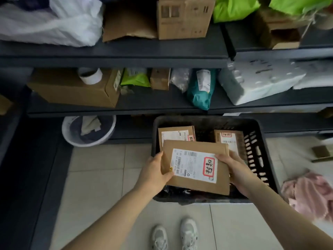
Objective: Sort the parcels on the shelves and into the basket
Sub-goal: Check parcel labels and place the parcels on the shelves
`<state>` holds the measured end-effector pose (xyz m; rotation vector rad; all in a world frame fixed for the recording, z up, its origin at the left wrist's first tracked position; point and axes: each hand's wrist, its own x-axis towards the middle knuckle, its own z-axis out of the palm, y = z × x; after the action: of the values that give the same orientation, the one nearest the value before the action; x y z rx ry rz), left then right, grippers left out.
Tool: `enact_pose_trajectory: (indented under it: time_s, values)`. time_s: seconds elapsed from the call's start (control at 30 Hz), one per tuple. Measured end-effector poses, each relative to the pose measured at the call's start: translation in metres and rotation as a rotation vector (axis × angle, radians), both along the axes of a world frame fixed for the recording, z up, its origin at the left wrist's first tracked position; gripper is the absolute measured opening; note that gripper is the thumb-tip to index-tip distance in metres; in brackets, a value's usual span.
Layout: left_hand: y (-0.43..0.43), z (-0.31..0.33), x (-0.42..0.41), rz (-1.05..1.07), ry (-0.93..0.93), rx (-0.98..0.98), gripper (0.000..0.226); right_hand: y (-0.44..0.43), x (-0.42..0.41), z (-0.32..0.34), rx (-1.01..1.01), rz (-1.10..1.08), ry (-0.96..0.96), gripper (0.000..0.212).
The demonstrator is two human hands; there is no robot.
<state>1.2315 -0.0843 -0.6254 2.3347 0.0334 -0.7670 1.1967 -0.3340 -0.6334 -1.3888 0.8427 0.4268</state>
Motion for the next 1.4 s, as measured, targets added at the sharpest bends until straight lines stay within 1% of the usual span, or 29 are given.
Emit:
enact_pose_trajectory:
  time_s: [0.1,0.2,0.23,0.33,0.47,0.5,0.6,0.67,0.7,0.77,0.83,0.9,0.93,1.07,1.17,1.23,1.3,1.4]
  values:
    - [-0.002,-0.030,-0.002,-0.029,0.014,0.076,0.082,0.002,0.004,-0.039,0.023,0.036,0.069,0.055]
    - [-0.004,-0.050,-0.008,-0.096,0.034,0.199,0.079,0.002,0.003,-0.072,0.049,0.065,0.137,0.068]
    - [-0.005,-0.056,-0.010,-0.127,0.038,0.242,0.077,0.002,0.003,-0.082,0.064,0.072,0.161,0.067]
    - [-0.005,-0.075,-0.019,-0.251,-0.017,0.358,0.073,0.003,0.003,-0.109,0.119,0.101,0.214,0.044]
    - [-0.002,-0.095,-0.025,-0.484,-0.128,0.536,0.060,0.015,0.009,-0.137,0.173,0.139,0.260,0.030]
    - [-0.001,-0.098,-0.026,-0.547,-0.156,0.571,0.056,0.019,0.011,-0.141,0.160,0.144,0.275,0.031]
    - [0.001,-0.106,-0.025,-0.619,-0.232,0.619,0.045,0.024,0.014,-0.153,0.082,0.165,0.291,0.057]
    - [0.008,-0.108,-0.024,-0.615,-0.360,0.598,0.039,0.024,0.014,-0.157,0.018,0.194,0.296,0.069]
    - [0.013,-0.109,-0.024,-0.605,-0.414,0.582,0.036,0.025,0.012,-0.156,-0.009,0.216,0.301,0.073]
    - [0.024,-0.106,-0.024,-0.591,-0.442,0.596,0.035,0.025,0.010,-0.150,-0.088,0.283,0.311,0.073]
    - [0.033,-0.096,-0.024,-0.564,-0.445,0.624,0.035,0.026,0.012,-0.137,-0.266,0.420,0.295,0.066]
    - [0.042,-0.076,-0.025,-0.541,-0.458,0.644,0.035,0.028,0.018,-0.116,-0.526,0.673,0.233,0.062]
    - [0.048,-0.062,-0.025,-0.525,-0.467,0.658,0.034,0.031,0.023,-0.101,-0.610,0.783,0.196,0.060]
    - [0.075,0.006,-0.025,-0.475,-0.485,0.672,0.039,0.057,0.053,-0.027,-0.716,1.070,0.082,0.058]
    - [0.105,0.061,-0.039,-0.396,-0.526,0.722,0.042,0.101,0.074,0.045,-0.812,1.309,-0.068,0.055]
    - [0.130,0.101,-0.058,-0.316,-0.524,0.793,0.041,0.143,0.083,0.092,-0.844,1.440,-0.196,0.052]
    - [0.158,0.139,-0.085,-0.236,-0.521,0.874,0.041,0.192,0.085,0.139,-0.889,1.552,-0.344,0.053]
    - [0.208,0.193,-0.142,-0.086,-0.495,0.993,0.039,0.270,0.073,0.201,-0.905,1.700,-0.581,0.053]
